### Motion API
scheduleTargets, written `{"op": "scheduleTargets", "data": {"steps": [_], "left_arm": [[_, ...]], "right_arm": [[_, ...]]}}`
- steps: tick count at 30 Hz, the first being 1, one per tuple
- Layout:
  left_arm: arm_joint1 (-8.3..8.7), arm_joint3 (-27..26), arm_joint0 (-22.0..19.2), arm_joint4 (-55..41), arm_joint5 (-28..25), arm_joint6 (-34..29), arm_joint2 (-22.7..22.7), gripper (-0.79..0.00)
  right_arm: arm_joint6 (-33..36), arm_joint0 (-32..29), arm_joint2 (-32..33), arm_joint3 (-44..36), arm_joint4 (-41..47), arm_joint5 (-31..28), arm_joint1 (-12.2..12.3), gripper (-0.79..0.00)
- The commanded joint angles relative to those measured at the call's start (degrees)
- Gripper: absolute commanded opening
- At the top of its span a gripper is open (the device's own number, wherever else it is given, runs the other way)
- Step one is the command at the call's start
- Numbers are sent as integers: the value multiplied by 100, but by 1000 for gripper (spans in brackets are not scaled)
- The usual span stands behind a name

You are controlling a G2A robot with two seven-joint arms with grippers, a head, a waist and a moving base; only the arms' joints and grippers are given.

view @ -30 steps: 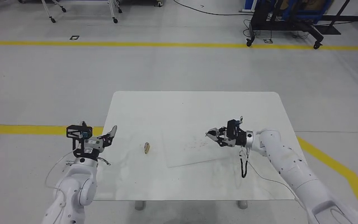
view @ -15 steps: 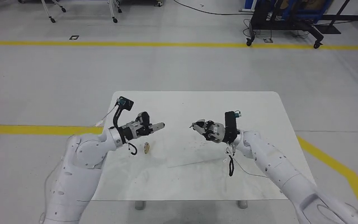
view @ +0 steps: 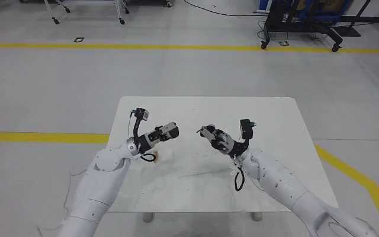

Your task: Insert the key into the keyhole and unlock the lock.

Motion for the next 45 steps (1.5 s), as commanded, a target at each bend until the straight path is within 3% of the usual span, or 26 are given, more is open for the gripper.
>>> {"op": "scheduleTargets", "data": {"steps": [1,4,6,9,16,22,41,45], "left_arm": [[-90,378,-233,-185,-357,64,271,-49],[-190,689,-541,-156,-815,26,528,-154],[-230,929,-746,28,-933,-17,649,-283],[-299,1192,-934,215,-1117,147,804,-413],[-375,1487,-1103,385,-1387,184,994,-443],[-393,1572,-1156,358,-1462,121,1041,-462],[-406,1661,-1235,490,-1472,-15,1125,-606],[-415,1636,-1222,636,-1465,135,1149,-720]], "right_arm": [[283,108,-279,32,938,0,-18,-785],[717,260,-523,135,1945,0,-15,-785],[1025,321,-616,124,2533,0,2,-785],[1693,409,-697,176,3225,0,39,-785],[3168,500,-689,166,4339,0,40,-785],[3997,483,-456,230,4866,0,-15,-785],[5308,209,399,420,5272,0,-307,-785],[5603,157,546,462,5363,0,-368,-785]]}}
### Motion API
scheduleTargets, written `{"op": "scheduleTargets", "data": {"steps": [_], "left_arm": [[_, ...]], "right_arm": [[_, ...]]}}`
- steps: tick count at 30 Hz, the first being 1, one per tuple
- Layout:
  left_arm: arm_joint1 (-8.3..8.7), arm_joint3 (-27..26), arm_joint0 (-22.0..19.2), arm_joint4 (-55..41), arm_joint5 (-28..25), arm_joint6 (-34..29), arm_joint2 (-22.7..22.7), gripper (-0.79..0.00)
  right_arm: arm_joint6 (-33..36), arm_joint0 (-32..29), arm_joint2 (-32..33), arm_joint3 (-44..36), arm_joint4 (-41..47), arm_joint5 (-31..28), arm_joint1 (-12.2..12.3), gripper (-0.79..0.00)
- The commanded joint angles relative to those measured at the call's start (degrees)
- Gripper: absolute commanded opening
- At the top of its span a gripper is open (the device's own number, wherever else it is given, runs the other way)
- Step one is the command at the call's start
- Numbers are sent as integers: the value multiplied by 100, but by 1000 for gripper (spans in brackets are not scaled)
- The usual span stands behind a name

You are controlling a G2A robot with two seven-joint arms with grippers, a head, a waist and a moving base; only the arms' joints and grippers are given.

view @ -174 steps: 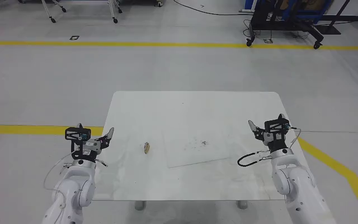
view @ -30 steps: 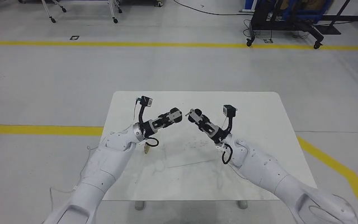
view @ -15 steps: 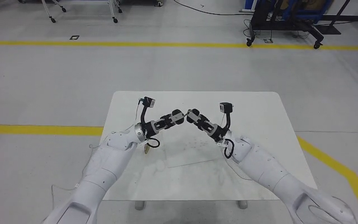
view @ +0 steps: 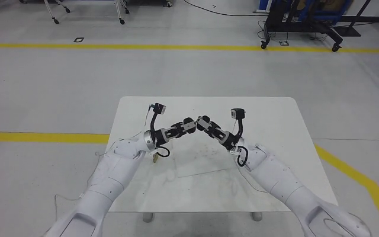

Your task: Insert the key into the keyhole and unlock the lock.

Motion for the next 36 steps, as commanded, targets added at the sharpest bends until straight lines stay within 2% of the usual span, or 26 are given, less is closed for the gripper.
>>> {"op": "scheduleTargets", "data": {"steps": [1,2,11,12,13,14,28,31,33,36], "left_arm": [[-2,-12,7,31,3,41,5,-757],[-2,-12,11,37,11,63,4,-785],[-4,-9,11,220,107,310,-10,-785],[-5,-15,14,240,108,333,-6,-785],[-6,-19,15,264,107,349,-3,-785],[-7,-22,16,279,109,357,-1,-785],[20,-21,59,183,72,397,-103,-785],[28,-27,63,208,92,366,-112,-785],[33,-40,62,207,132,304,-105,-785],[37,-104,56,234,82,39,-37,-785]], "right_arm": [[136,-19,64,29,45,0,-27,-785],[216,-31,96,40,73,0,-44,-785],[796,-123,508,120,195,0,-154,-785],[846,-142,557,120,185,0,-162,-576],[891,-159,604,120,178,0,-172,-206],[940,-172,651,146,163,0,-179,0],[890,-170,711,161,192,0,-186,0],[1022,-70,924,176,-742,145,-75,0],[1108,9,1199,159,-1783,211,71,0],[1388,-197,1510,-195,-2264,125,258,0]]}}
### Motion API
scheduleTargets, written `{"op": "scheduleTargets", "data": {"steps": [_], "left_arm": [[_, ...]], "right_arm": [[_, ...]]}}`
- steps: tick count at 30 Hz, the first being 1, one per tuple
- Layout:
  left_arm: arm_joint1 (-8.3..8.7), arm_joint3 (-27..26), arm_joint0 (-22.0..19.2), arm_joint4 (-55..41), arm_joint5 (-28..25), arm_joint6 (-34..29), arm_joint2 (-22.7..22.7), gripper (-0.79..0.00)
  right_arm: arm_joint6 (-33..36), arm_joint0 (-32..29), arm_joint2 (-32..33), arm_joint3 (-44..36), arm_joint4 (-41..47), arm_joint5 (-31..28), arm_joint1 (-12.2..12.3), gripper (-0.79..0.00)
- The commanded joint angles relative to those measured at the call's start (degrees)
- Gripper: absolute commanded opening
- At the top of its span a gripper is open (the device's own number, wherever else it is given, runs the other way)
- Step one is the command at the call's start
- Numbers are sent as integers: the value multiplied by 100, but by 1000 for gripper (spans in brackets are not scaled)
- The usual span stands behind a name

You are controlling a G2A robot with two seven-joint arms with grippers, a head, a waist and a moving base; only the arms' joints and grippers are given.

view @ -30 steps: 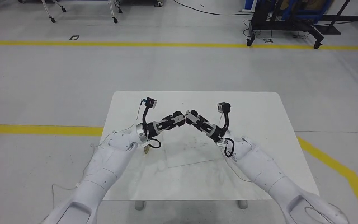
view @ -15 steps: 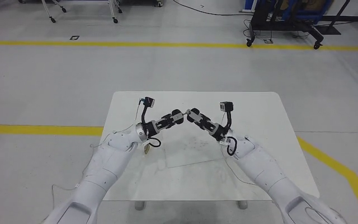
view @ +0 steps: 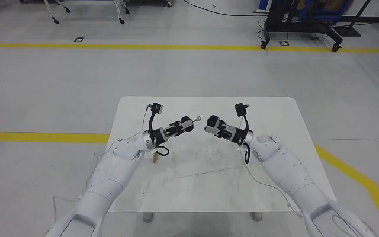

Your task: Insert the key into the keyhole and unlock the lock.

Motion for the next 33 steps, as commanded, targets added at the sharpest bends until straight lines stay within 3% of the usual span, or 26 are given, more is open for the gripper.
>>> {"op": "scheduleTargets", "data": {"steps": [1,5,10,11,13,19,33], "left_arm": [[-1,-43,-3,-18,-34,-231,69,-785],[-3,-40,-80,-168,-7,-846,218,-785],[16,-68,-156,215,17,-876,408,-785],[17,-67,-158,240,-4,-856,432,-785],[20,-71,-166,249,-25,-835,478,-785],[47,-80,-204,263,7,-867,609,-785],[83,1,-291,217,-86,-774,790,-785]], "right_arm": [[277,-143,191,-257,10,-65,112,0],[1151,-405,437,-810,578,-129,326,0],[2028,-615,620,-1248,1594,109,514,-25],[2220,-637,625,-1290,1731,212,542,-215],[2517,-645,646,-1329,1885,450,587,-413],[3014,-628,668,-1421,2185,803,654,-483],[3461,-547,535,-1465,2290,1064,711,-489]]}}
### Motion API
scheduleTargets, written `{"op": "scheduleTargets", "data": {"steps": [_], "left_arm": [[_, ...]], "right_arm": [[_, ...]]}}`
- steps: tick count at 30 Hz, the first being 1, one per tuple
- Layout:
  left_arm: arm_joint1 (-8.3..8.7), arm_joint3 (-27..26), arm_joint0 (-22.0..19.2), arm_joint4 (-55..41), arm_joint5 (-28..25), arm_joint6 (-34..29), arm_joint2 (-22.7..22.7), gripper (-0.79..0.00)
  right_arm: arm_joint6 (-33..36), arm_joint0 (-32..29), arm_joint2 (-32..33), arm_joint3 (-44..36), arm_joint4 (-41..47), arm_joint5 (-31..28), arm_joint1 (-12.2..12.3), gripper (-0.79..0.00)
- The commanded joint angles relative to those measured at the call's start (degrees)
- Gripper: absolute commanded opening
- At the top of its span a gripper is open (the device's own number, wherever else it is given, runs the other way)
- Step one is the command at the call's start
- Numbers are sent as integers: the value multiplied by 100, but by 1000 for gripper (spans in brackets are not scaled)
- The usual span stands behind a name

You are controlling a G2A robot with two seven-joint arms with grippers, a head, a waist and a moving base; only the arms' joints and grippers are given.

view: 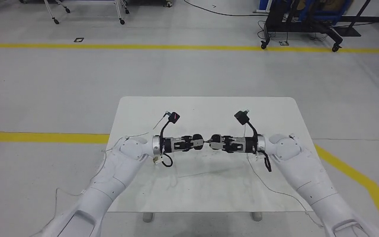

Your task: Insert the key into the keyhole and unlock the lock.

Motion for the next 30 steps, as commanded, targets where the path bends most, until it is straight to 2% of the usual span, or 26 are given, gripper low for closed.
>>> {"op": "scheduleTargets", "data": {"steps": [1,8,14,25,30], "left_arm": [[3,3,-8,-13,2,-1,29,-785],[17,28,-49,-35,-21,22,124,-785],[29,45,-70,-49,-64,64,182,-785],[57,60,-112,-55,-109,109,285,-785],[67,72,-128,-60,-128,129,326,-785]], "right_arm": [[12,29,-29,36,-12,16,-5,-486],[-77,114,-117,126,-149,74,-24,-520],[-87,167,-173,210,-190,69,-33,-650],[-167,245,-201,348,-206,77,-36,-603],[-143,275,-231,402,-118,36,-42,-662]]}}
